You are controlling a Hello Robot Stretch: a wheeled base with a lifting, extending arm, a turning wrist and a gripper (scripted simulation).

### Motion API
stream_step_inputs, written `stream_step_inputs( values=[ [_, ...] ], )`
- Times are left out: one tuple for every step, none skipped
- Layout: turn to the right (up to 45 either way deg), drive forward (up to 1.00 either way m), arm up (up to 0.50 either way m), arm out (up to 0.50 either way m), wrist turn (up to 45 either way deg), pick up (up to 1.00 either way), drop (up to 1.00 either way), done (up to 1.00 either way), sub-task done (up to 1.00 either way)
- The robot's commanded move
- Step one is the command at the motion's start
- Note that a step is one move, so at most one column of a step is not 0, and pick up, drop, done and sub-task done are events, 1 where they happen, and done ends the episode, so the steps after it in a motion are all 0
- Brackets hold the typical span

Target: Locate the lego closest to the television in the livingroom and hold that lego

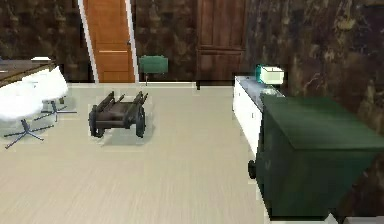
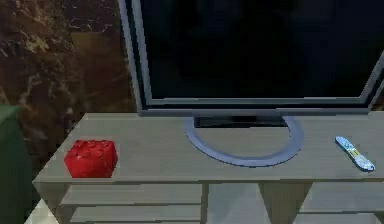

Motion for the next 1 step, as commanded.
stream_step_inputs(
  values=[
    [0.0, 1.0, 0.0, 0.0, 0.0, 0.0, 0.0, 0.0, 0.0]
  ],
)
